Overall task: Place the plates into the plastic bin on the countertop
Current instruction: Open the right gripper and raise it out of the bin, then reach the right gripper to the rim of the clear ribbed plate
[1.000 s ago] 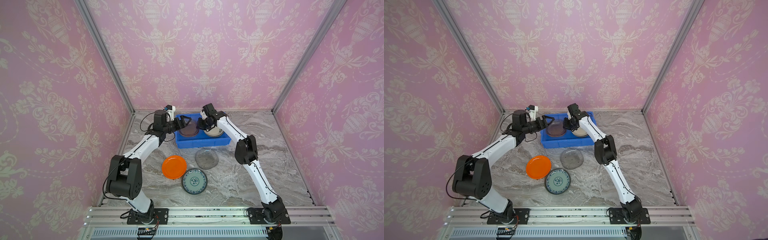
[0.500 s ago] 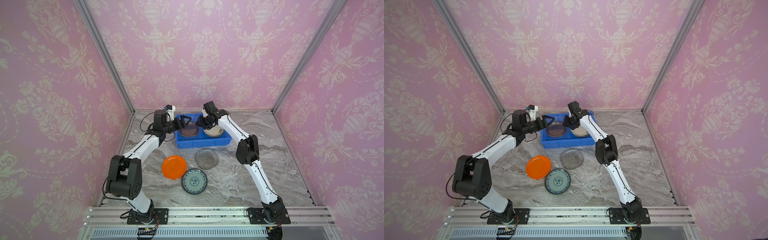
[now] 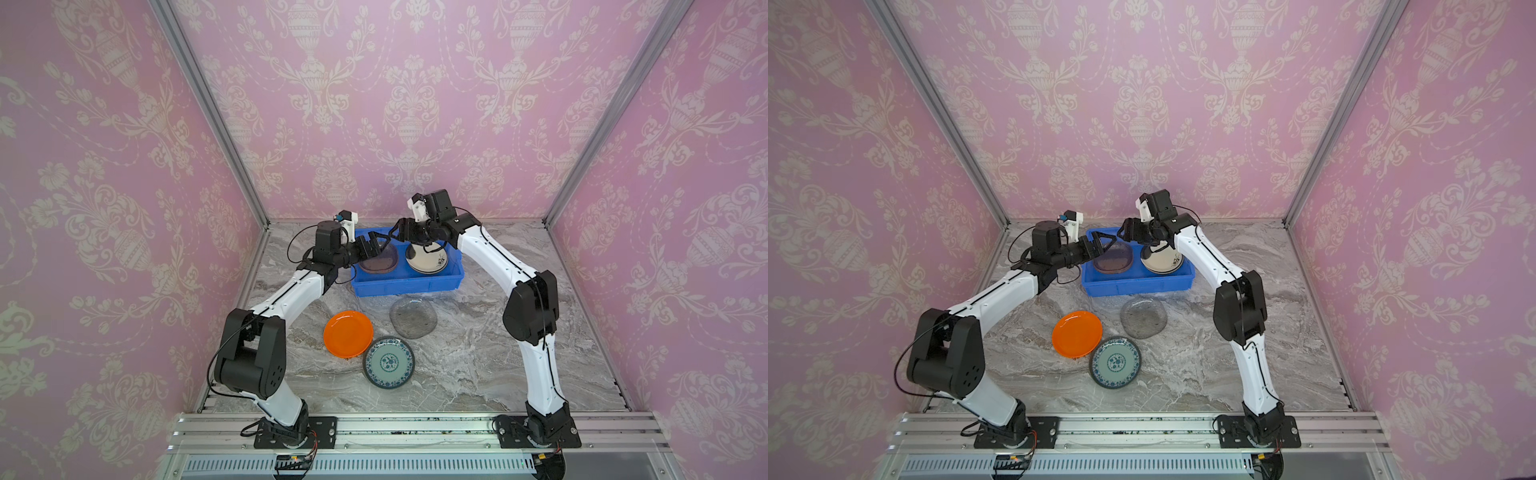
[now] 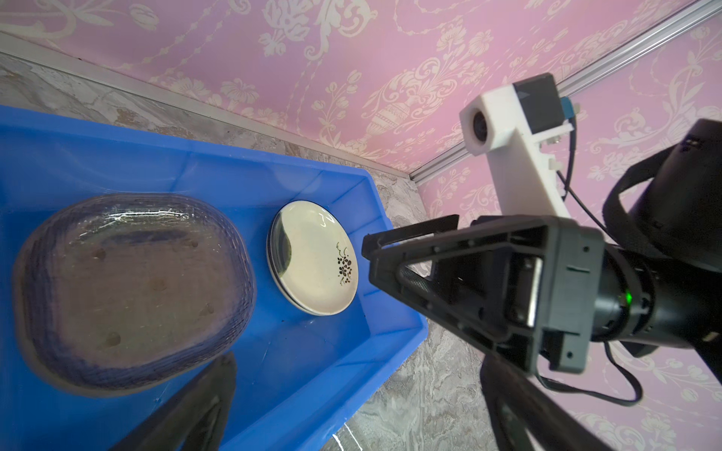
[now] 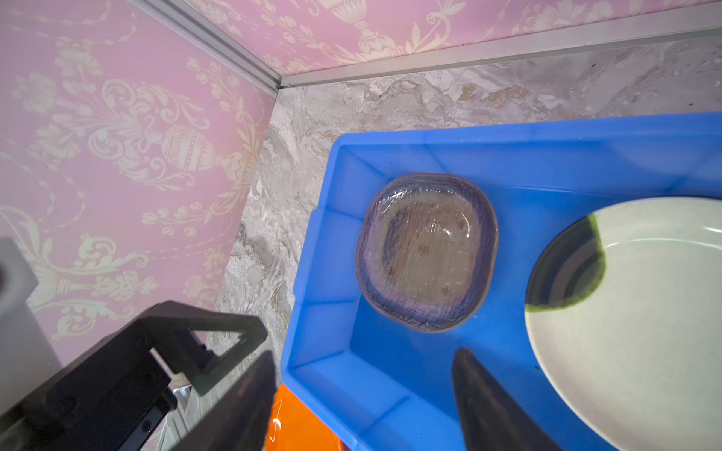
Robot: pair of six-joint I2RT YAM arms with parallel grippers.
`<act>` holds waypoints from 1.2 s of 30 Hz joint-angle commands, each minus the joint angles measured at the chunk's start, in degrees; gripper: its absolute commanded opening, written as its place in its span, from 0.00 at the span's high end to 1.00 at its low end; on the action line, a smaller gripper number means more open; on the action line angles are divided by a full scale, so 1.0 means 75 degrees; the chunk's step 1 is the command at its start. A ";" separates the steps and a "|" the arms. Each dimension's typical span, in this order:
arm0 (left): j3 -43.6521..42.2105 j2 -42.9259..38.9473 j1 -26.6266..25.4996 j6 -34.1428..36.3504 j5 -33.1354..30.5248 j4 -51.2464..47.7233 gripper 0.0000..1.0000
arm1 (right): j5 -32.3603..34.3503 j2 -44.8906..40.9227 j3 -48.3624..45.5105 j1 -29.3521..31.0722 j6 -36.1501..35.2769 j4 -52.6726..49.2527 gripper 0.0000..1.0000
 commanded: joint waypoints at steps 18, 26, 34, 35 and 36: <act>-0.0163 -0.1037 -0.0355 0.0400 -0.2066 -0.0792 0.01 | 0.0398 -0.3583 -0.4865 0.0176 0.0151 0.4037 0.00; -0.0331 -0.1627 -0.0468 0.0746 -0.1334 -0.0941 0.01 | 0.1057 -0.5128 -0.6637 0.0205 -0.0428 0.3247 0.00; -0.0338 -0.1684 -0.0854 0.0821 -0.1458 -0.1587 0.01 | 0.1995 -0.7074 -0.8696 0.0212 -0.0584 0.2425 0.03; -0.0332 -0.1726 -0.0889 0.0847 -0.1461 -0.1629 0.01 | 0.2090 -0.7249 -0.8849 0.0214 -0.0573 0.2285 0.04; -0.0346 -0.1768 -0.0921 0.0862 -0.1447 -0.1700 0.01 | 0.2228 -0.7405 -0.9003 0.0205 -0.0572 0.2089 0.06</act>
